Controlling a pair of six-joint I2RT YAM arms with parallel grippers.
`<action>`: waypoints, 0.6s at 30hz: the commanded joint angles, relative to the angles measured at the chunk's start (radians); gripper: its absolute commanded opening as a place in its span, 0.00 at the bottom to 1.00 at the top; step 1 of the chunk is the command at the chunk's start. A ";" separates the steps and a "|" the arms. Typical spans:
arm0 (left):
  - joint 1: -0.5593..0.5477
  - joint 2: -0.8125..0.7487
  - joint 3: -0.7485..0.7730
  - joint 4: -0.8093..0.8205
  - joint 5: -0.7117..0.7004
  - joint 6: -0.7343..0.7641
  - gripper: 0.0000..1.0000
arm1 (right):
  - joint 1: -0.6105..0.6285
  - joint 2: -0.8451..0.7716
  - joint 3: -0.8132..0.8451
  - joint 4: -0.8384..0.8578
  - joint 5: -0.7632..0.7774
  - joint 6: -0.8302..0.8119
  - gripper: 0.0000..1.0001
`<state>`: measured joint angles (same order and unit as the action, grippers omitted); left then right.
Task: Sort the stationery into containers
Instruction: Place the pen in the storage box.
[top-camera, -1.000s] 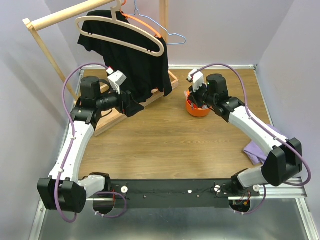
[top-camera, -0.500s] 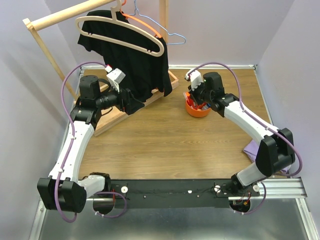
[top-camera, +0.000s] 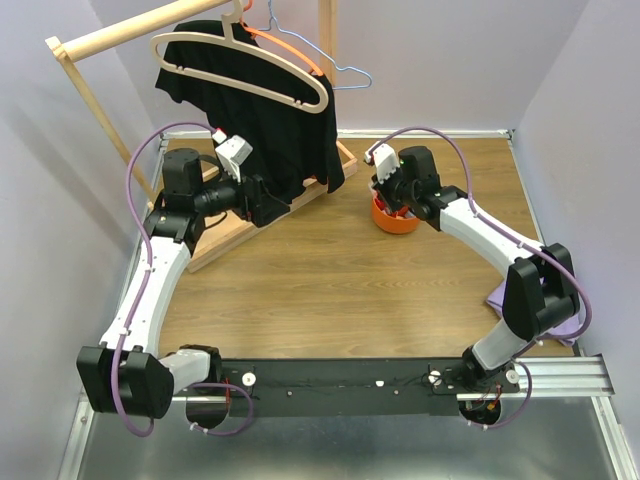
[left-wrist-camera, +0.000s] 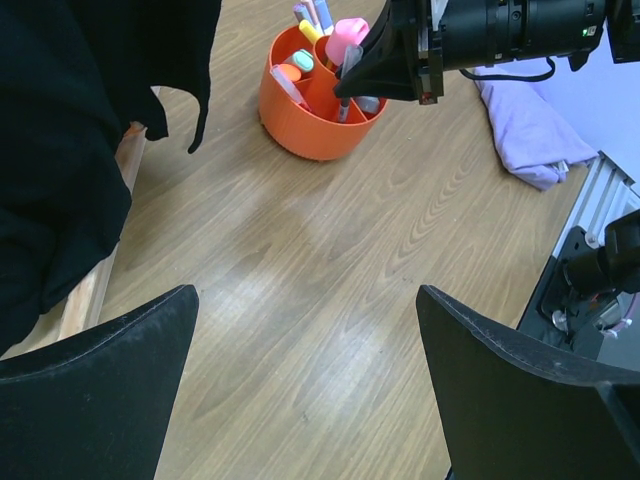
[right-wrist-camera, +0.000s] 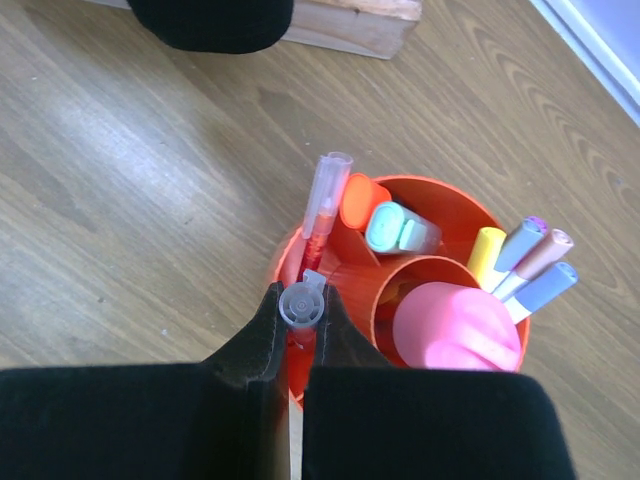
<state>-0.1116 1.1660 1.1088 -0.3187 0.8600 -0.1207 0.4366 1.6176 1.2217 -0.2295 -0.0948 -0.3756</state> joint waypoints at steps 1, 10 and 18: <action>0.000 0.017 0.036 0.021 0.005 0.003 0.99 | -0.007 0.008 -0.021 0.048 0.067 -0.023 0.11; 0.000 0.015 0.040 0.015 0.004 0.015 0.99 | -0.007 -0.007 -0.018 0.012 0.047 0.001 0.54; 0.000 0.008 0.075 -0.085 -0.061 0.142 0.99 | -0.007 -0.114 0.050 -0.065 0.042 0.157 0.77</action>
<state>-0.1116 1.1839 1.1324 -0.3389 0.8574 -0.0895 0.4362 1.6039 1.2190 -0.2459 -0.0692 -0.3462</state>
